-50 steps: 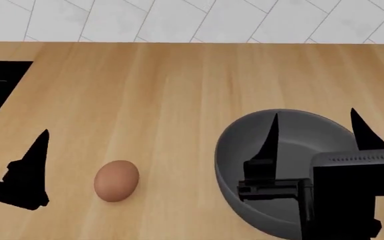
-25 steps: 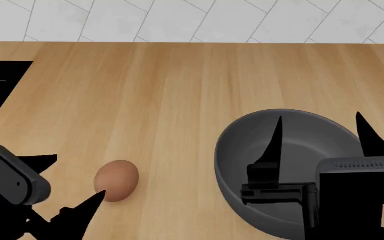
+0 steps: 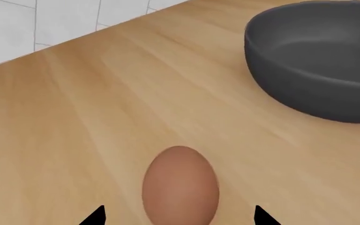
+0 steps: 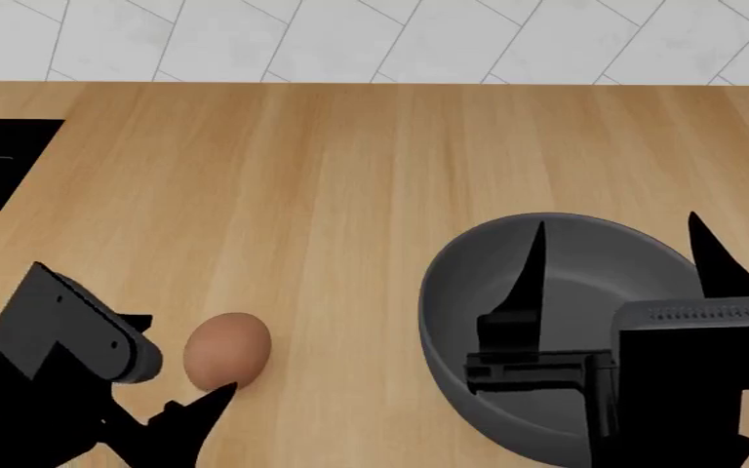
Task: Place the eggs and milk next to the bowl.
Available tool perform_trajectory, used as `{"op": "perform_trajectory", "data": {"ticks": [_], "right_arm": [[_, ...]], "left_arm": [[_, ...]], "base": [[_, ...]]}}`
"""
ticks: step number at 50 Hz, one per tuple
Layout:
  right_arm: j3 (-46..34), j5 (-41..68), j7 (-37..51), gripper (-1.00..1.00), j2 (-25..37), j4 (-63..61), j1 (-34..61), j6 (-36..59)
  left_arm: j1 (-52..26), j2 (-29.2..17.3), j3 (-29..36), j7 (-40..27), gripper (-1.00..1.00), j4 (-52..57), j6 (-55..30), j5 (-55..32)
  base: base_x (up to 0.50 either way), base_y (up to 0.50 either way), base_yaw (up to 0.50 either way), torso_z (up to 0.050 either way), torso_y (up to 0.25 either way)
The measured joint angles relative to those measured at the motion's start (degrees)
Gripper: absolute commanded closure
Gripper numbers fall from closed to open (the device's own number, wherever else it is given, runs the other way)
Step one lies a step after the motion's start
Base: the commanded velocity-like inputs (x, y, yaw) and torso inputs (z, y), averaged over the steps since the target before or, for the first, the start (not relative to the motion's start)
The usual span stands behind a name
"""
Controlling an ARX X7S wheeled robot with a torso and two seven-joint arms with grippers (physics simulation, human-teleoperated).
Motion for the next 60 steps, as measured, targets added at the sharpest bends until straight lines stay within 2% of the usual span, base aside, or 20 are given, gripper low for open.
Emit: {"op": "perform_trajectory", "data": {"ticks": [22, 42, 43, 60], "right_arm": [[-1.27, -0.09, 0.20, -1.00, 0.09, 1.43, 1.64, 0.30], [-1.85, -0.09, 0.52, -1.00, 0.29, 1.90, 2.06, 0.35], [-1.88, -0.09, 0.54, -1.00, 0.30, 1.91, 2.06, 0.35], [-2.42, -0.01, 0.76, -1.00, 0.48, 1.96, 2.34, 0.55]], "left_arm": [[-5.53, 3.29, 7.93, 3.76, -1.00, -13.09, 6.05, 6.01], [-6.49, 5.58, 11.12, 6.25, -1.00, -21.63, 11.54, 8.53], [-6.51, 5.61, 11.18, 6.30, 1.00, -21.75, 11.68, 8.54], [-6.36, 5.30, 12.05, 6.90, 1.00, -21.17, 13.22, 9.99]], "base": [[0.00, 0.00, 0.00, 0.000, 0.000], [0.00, 0.00, 0.00, 0.000, 0.000], [0.00, 0.00, 0.00, 0.000, 0.000], [0.00, 0.00, 0.00, 0.000, 0.000]]}}
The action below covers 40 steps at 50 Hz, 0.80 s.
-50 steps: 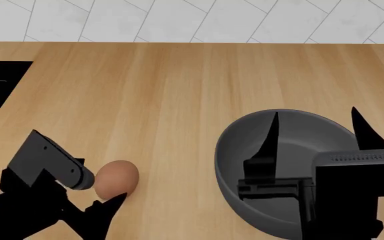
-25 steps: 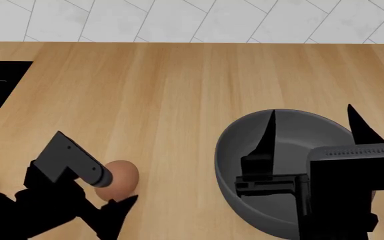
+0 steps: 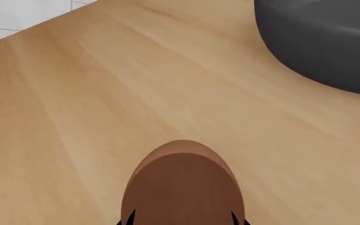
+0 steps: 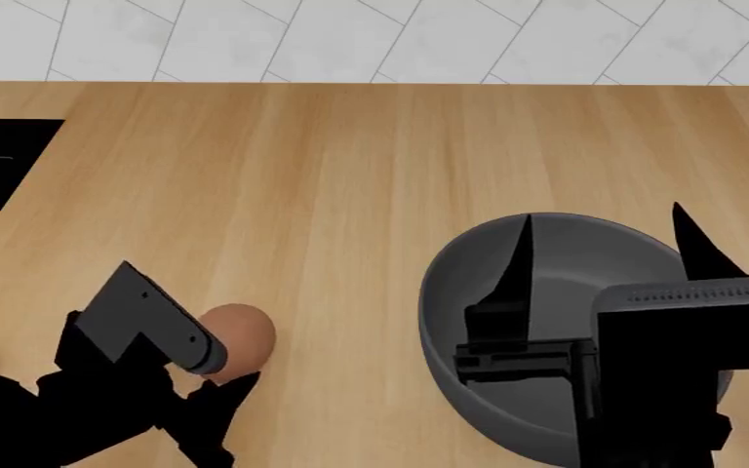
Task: Place the eggs and milk next to the bowl.
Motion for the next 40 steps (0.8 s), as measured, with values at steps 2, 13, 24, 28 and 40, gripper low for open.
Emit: {"op": "perform_trajectory", "data": {"ticks": [2, 13, 24, 28, 40], "right_arm": [[-0.09, 0.02, 0.02, -1.00, 0.02, -0.02, 0.10, 0.10], [-0.55, 0.13, 0.09, -1.00, 0.07, 0.04, 0.62, 0.29], [-0.56, 0.41, 0.27, -1.00, 0.23, -0.40, 0.82, 0.60], [-0.39, 0.56, 0.41, -1.00, 0.31, -0.72, 0.70, 0.76], [0.36, 1.12, 1.07, -1.00, 0.81, -2.77, 0.39, 2.26]], "left_arm": [[0.02, -0.16, -0.07, 0.01, 1.00, 0.54, -0.03, -0.09], [0.70, -2.36, -0.70, 1.77, 1.00, 6.46, -0.17, -2.16], [0.88, -3.33, 0.12, 3.59, 1.00, 13.40, -2.81, -5.32], [0.49, -2.92, 0.87, 4.08, 1.00, 14.52, -3.50, -5.88], [-0.32, -0.73, 4.08, 5.89, 1.00, 14.66, -2.91, -5.80]], "base": [[0.00, 0.00, 0.00, 0.000, 0.000], [0.00, 0.00, 0.00, 0.000, 0.000], [0.00, 0.00, 0.00, 0.000, 0.000], [0.00, 0.00, 0.00, 0.000, 0.000], [0.00, 0.00, 0.00, 0.000, 0.000]]}}
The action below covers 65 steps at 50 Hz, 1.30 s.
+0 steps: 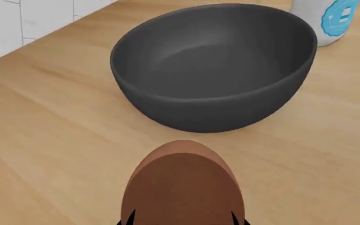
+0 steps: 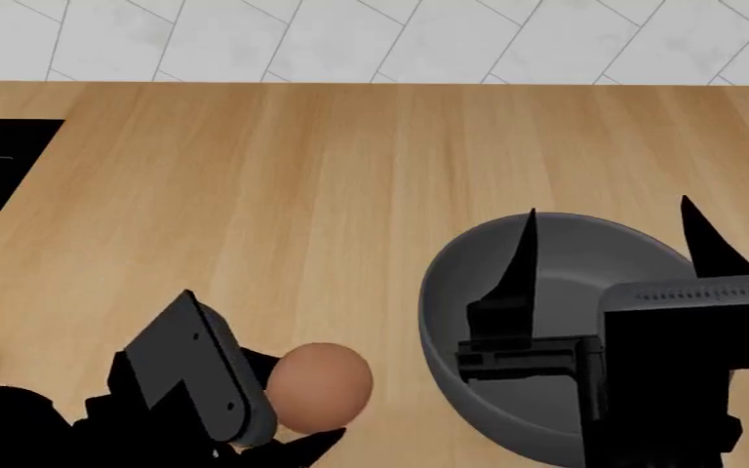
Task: Place the eggs and milk next to the bowl.
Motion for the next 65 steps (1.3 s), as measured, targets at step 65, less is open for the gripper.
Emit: {"op": "perform_trajectory", "data": {"ticks": [65], "right_arm": [[-1.23, 0.63, 1.54, -1.00, 1.25, -1.50, 1.83, 3.50]], "left_arm": [[-2.82, 9.01, 11.04, 4.80, 1.00, -12.82, 7.89, 4.71]], "base": [[0.00, 0.00, 0.00, 0.000, 0.000]]}}
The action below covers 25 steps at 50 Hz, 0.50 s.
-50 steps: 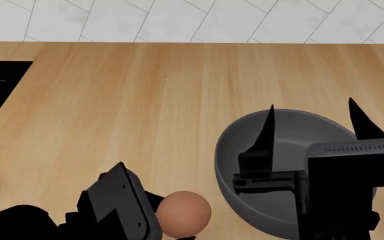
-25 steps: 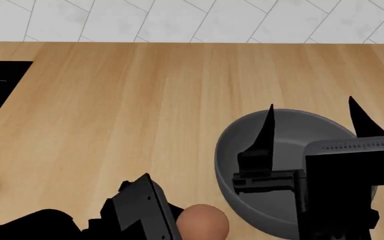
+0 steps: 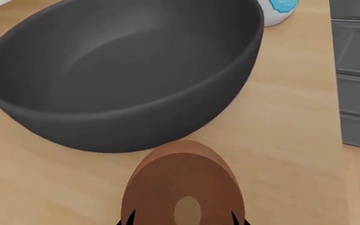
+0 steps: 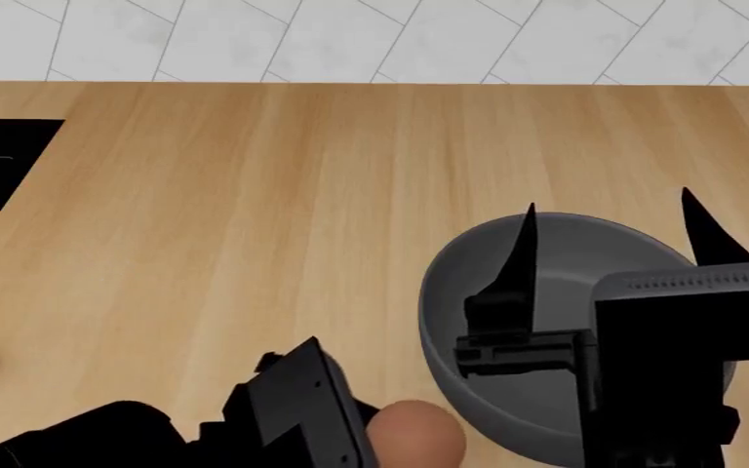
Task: Place the eggs and milk next to the bowl.
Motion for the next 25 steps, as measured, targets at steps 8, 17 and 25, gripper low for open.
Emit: {"op": "perform_trajectory", "data": {"ticks": [8, 17, 25], "right_arm": [[-0.05, 0.09, 0.15, -1.00, 0.10, 0.06, 0.14, 0.13], [-0.07, 0.16, 0.30, -1.00, 0.20, 0.09, 0.02, 0.03], [-0.11, 0.25, 0.39, -1.00, 0.26, 0.09, -0.07, -0.10]], "left_arm": [[-0.47, 0.58, 0.51, 0.39, 1.00, -1.49, 1.11, 0.16], [-0.74, 0.49, 0.55, -0.70, -1.00, -2.02, 1.74, 0.52], [-0.74, 0.38, 0.63, -1.20, -1.00, -1.93, 1.76, 0.24]], "base": [[0.00, 0.00, 0.00, 0.000, 0.000], [0.00, 0.00, 0.00, 0.000, 0.000], [0.00, 0.00, 0.00, 0.000, 0.000]]}}
